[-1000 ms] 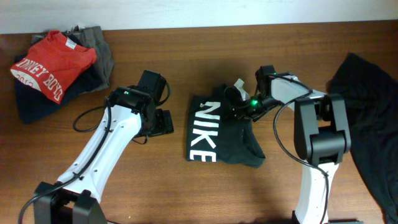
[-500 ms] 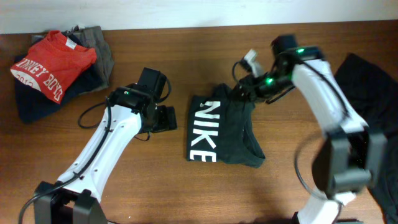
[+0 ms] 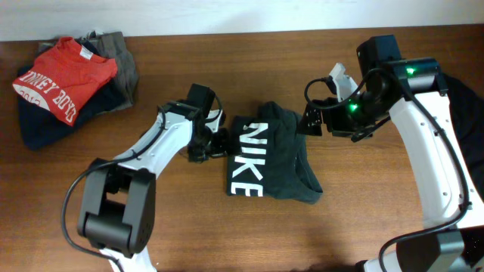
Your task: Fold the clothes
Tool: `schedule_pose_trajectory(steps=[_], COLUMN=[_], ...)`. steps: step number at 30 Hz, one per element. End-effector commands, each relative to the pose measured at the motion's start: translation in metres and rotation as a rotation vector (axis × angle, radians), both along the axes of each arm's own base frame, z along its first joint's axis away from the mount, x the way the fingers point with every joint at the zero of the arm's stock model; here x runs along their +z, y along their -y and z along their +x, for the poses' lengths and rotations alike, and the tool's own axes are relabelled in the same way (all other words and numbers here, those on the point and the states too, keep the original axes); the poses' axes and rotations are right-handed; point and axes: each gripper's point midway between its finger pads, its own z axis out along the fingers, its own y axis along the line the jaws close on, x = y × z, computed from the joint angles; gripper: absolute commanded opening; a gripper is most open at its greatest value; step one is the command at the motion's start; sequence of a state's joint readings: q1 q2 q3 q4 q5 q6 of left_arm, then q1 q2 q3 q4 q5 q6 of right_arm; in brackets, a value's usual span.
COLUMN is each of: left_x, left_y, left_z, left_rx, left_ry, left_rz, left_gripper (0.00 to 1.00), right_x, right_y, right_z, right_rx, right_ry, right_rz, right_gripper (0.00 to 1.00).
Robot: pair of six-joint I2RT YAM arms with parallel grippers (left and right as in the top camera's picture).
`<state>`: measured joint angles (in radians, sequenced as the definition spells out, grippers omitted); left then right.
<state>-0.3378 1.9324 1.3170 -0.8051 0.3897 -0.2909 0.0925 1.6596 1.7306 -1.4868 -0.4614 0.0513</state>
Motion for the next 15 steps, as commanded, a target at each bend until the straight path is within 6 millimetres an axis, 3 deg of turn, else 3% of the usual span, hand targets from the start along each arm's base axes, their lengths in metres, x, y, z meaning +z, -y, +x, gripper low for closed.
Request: schedule_pose_trajectory(steps=[1, 15], left_x=[-0.001, -0.033], left_y=[0.017, 0.041], left_z=[0.001, -0.003], left_rx=[-0.075, -0.054], left_ry=[0.007, -0.111], left_rz=[-0.116, -0.257], left_gripper=[0.99, 0.99], right_x=[-0.001, -0.001], right_y=[0.008, 0.008], right_z=[-0.001, -0.001], right_rx=[-0.019, -0.019], right_ry=[0.005, 0.006], right_rz=[-0.035, -0.034], right_gripper=[0.99, 0.99])
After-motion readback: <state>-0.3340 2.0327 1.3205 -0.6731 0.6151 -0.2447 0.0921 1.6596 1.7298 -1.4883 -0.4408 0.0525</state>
